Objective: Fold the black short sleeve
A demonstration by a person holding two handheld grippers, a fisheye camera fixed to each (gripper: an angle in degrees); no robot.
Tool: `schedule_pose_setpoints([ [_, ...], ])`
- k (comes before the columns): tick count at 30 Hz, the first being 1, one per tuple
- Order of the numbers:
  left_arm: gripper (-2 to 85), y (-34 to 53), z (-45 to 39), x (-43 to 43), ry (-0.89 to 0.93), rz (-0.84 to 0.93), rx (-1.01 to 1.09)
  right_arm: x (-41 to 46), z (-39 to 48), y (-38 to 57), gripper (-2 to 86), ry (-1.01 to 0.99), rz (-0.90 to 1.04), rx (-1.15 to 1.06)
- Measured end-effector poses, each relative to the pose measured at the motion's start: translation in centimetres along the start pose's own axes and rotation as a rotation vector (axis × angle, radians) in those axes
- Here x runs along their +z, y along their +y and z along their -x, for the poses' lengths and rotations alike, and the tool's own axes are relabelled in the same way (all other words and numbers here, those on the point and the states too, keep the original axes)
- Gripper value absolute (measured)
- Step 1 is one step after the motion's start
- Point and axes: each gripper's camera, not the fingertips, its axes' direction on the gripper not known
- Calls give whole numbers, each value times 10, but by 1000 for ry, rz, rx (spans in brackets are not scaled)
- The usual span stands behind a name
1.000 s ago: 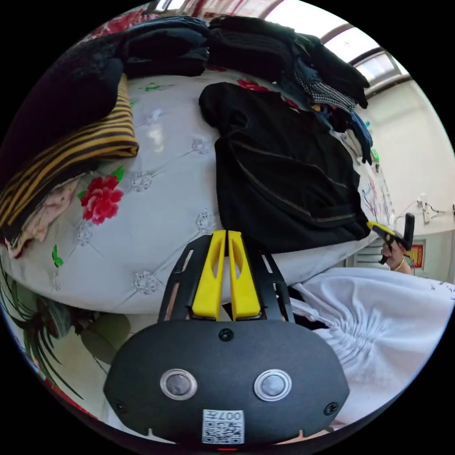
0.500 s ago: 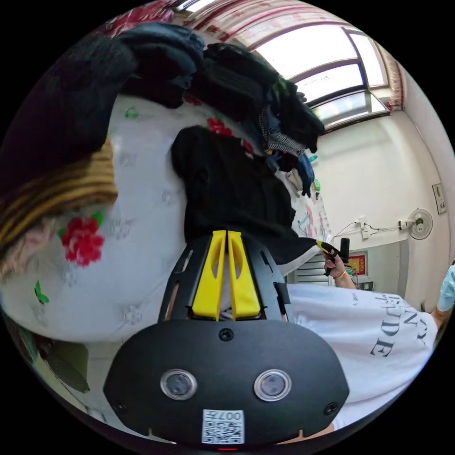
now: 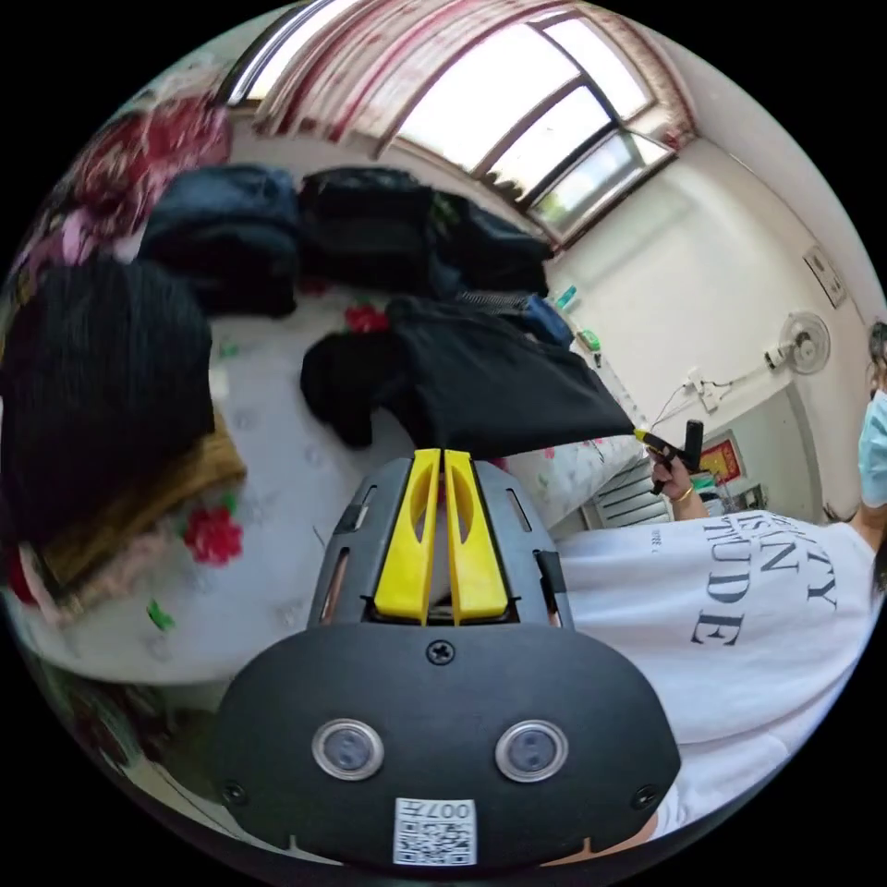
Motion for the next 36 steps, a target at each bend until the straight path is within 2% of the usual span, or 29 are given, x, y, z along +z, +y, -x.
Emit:
schedule_pose_setpoints([
  [4,-8,102,48,71,51,140,-280,77,-53,83,-3,52,180,232],
  [8,2,186,83,125,-10,279,-480,149,-99,151,-3,80,339,449],
  [10,18,203,92,122,-33,277,-528,164,-106,162,-3,117,354,482],
  [15,57,202,120,82,-44,109,-547,168,-108,155,-3,173,184,469],
  [19,83,172,159,89,21,11,-587,203,-95,130,-3,167,121,360],
  [24,103,126,195,137,91,-12,-643,277,-66,103,-1,110,162,208],
  [28,62,105,215,167,133,-12,-721,344,-38,90,9,28,205,52],
  [33,27,94,202,163,99,-61,-621,434,1,58,17,20,290,-186],
  [36,26,90,175,147,28,-90,-478,513,28,14,20,-9,361,-346],
])
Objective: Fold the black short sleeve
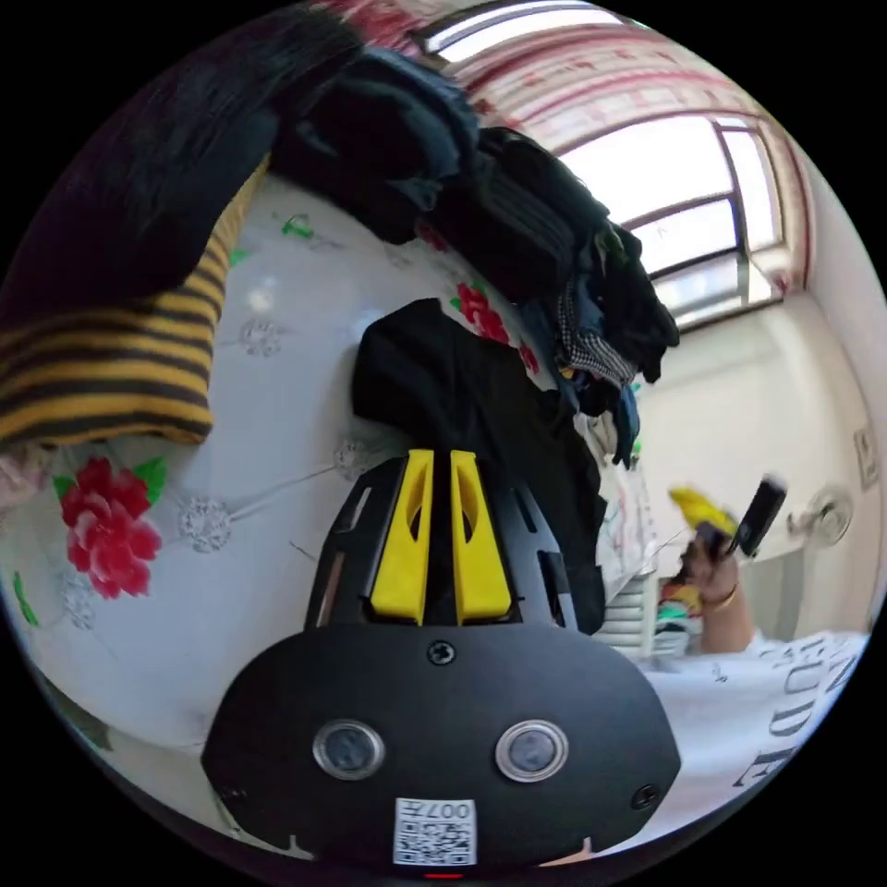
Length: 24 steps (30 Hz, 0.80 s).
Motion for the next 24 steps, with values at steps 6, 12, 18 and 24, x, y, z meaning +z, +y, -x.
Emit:
schedule_pose_setpoints([
  [6,49,21,-72,6,-277,47,447,155,25,-163,26,-27,122,-303],
  [12,57,28,-64,26,-229,142,512,343,36,-233,21,-14,402,-416],
  [18,41,23,-23,19,-223,173,459,458,20,-216,1,47,664,-516],
  [24,54,20,-1,-11,-155,109,409,391,-39,-210,0,-63,220,-313],
])
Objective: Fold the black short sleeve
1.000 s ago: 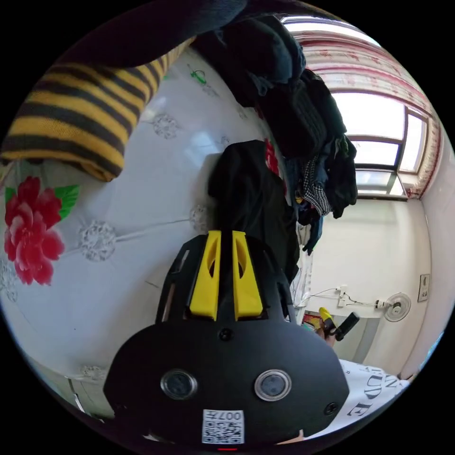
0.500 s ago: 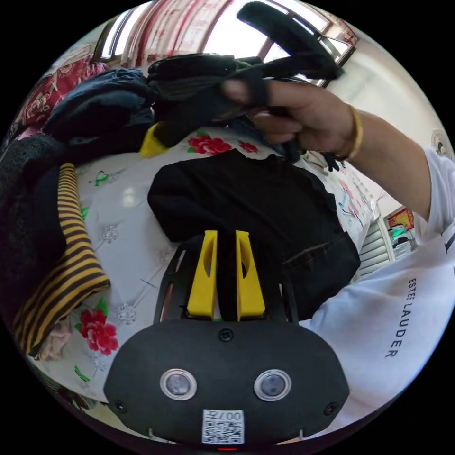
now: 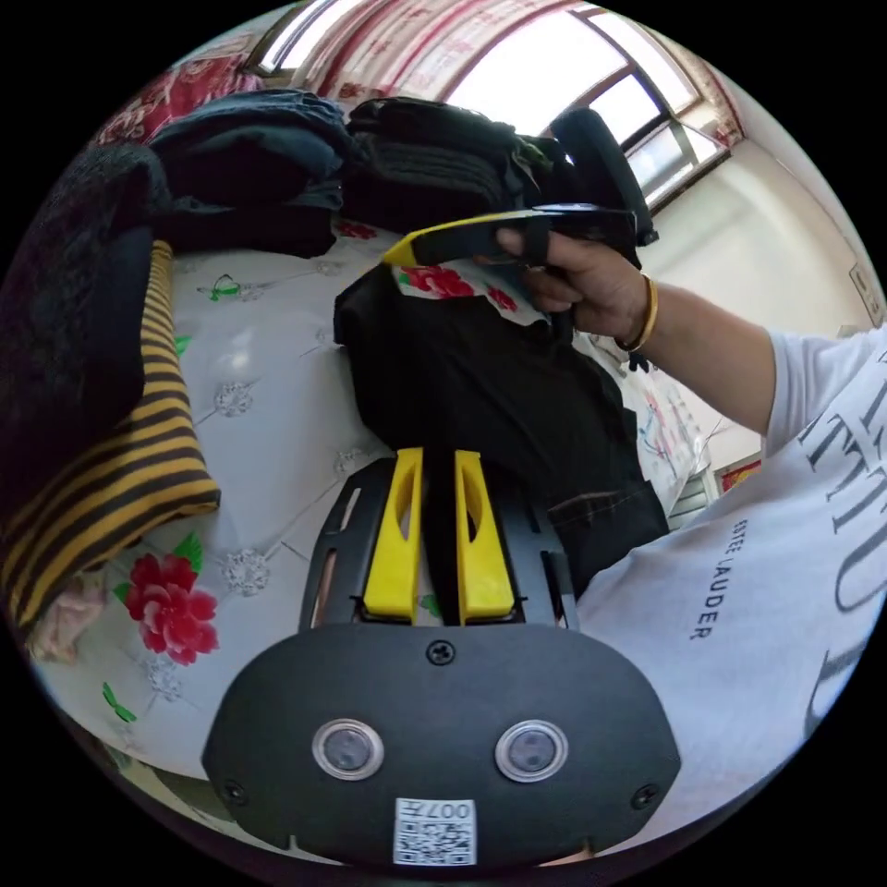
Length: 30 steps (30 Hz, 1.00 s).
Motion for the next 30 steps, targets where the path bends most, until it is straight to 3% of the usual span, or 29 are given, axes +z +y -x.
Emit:
schedule_pose_setpoints([
  [6,70,13,35,1,84,-10,-167,19,-13,-9,23,39,31,-109],
  [9,79,22,63,-3,129,-53,-310,50,-16,-28,49,-43,100,-127],
  [13,81,38,102,-3,189,-76,-465,101,-19,-49,67,8,238,-152],
  [17,60,25,123,15,201,-27,-449,155,-39,-58,29,79,444,-127],
  [21,32,19,134,8,186,-41,-437,119,-52,-59,6,-48,293,-173],
  [23,28,26,134,-16,118,-83,-389,64,-66,-40,4,-137,50,-226],
  [26,50,42,134,-45,51,-146,-328,19,-103,-5,10,-237,-130,-160],
  [30,80,53,151,-42,67,-127,-345,15,-155,41,21,-233,-119,52],
])
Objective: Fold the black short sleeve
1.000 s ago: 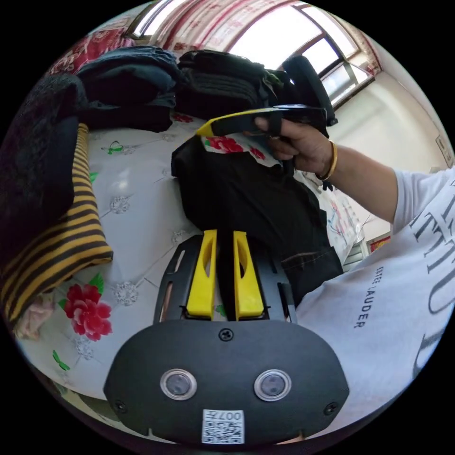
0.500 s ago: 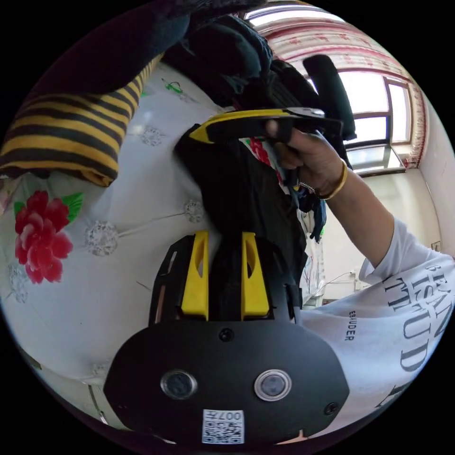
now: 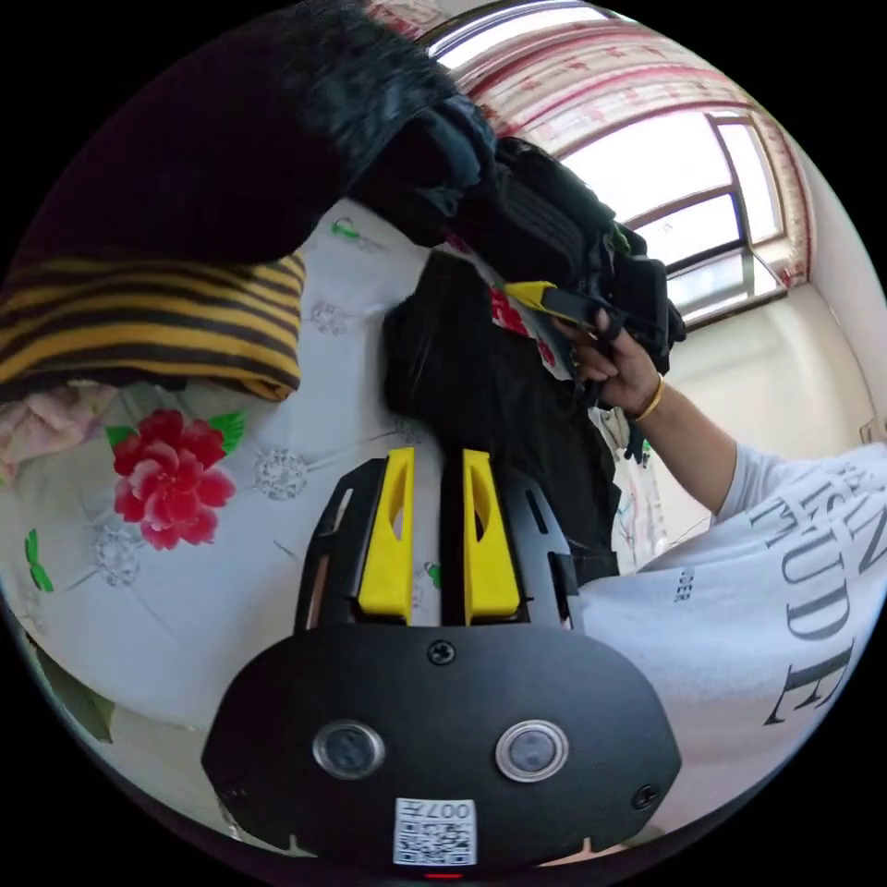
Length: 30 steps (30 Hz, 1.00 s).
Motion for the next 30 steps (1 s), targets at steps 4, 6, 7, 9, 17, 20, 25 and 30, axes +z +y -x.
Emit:
schedule_pose_setpoints([
  [4,108,-11,40,23,122,13,-151,-12,-28,18,32,21,18,149],
  [6,117,-17,52,29,166,-16,-197,-17,-28,7,38,47,30,144],
  [7,119,-20,58,32,194,-35,-216,-18,-29,-5,41,49,52,135],
  [9,121,-24,66,38,235,-47,-240,-17,-30,-26,43,37,98,121],
  [17,0,-7,70,64,371,-192,-320,-1,-42,-65,3,-133,252,104],
  [20,-5,4,21,49,260,-229,-128,-74,-20,-44,-1,-173,22,-32],
  [25,0,10,-74,76,131,-168,223,-171,-7,31,-1,14,-92,-35],
  [30,38,29,-155,185,44,67,537,-210,-34,115,4,100,-37,227],
])
